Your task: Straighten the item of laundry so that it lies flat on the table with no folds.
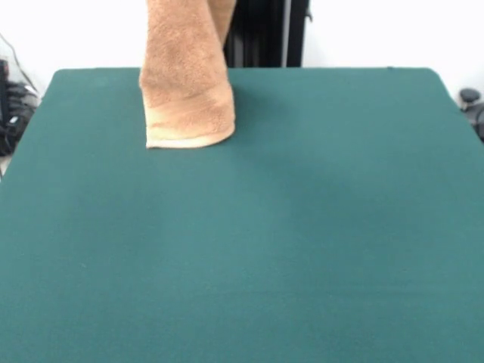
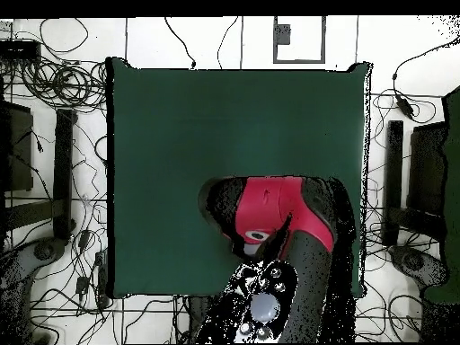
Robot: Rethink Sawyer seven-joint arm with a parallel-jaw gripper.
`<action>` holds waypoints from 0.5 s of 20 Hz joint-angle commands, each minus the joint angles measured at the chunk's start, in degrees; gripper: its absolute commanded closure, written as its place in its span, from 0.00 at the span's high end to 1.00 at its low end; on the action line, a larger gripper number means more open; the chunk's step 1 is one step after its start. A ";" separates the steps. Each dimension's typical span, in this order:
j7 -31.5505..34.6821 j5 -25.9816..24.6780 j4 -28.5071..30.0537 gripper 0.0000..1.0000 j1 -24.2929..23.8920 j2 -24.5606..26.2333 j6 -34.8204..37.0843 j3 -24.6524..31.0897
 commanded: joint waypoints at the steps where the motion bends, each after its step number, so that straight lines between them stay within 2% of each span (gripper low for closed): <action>1: 19.30 4.32 -2.62 0.00 1.74 4.22 3.20 2.16; 10: 21.94 5.68 -2.30 0.00 2.62 3.80 0.59 1.08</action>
